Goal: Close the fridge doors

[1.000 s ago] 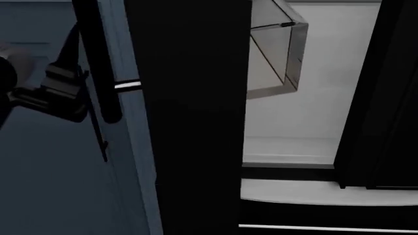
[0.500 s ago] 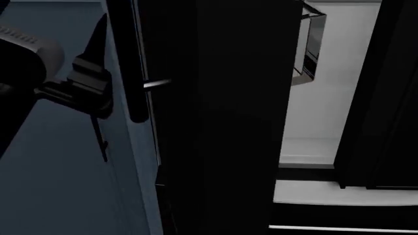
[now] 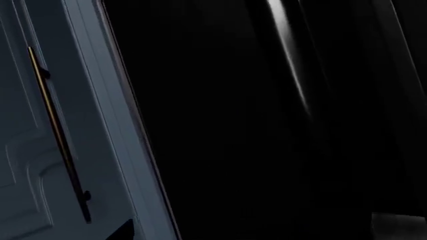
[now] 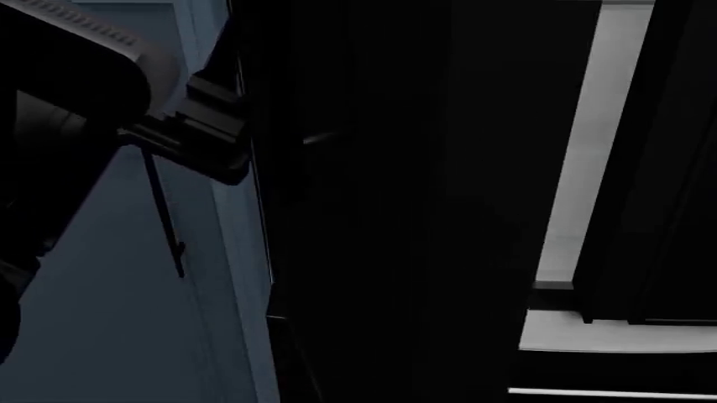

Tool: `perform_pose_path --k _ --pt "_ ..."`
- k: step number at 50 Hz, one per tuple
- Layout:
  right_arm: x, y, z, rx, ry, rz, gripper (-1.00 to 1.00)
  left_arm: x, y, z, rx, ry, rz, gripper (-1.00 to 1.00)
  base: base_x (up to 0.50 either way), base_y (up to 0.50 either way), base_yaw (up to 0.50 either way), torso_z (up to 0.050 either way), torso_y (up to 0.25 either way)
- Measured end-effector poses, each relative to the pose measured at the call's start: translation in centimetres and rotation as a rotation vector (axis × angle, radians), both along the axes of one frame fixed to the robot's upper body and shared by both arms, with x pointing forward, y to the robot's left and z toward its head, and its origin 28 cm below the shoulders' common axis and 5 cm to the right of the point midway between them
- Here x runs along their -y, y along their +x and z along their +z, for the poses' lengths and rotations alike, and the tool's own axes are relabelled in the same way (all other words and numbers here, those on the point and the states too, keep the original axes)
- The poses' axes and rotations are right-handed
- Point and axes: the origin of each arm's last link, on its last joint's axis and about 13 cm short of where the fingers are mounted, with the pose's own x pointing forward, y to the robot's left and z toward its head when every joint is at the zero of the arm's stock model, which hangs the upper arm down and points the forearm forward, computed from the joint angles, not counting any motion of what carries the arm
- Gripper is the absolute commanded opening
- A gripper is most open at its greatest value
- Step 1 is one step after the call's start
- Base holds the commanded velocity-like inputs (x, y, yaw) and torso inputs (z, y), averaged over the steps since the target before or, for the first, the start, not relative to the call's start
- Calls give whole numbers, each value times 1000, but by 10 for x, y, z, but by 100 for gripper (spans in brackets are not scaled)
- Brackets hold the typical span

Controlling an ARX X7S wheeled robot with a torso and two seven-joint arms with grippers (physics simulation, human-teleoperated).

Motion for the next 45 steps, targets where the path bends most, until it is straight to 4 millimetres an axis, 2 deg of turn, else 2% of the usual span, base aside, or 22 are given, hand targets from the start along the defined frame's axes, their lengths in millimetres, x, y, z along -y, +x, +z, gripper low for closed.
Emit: perform_pose_path --k 8,26,45 --pt "0 -2 1 0 -2 -3 100 8 7 5 3 -1 -8 100 0 0 0 0 -42" --pt "0 -7 0 2 1 -11 100 18 9 12 21 -1 -19 100 0 0 -1 0 -196" --pt "0 -8 0 4 4 -14 100 29 2 18 47 20 -50 100 -1 0 0 0 -218"
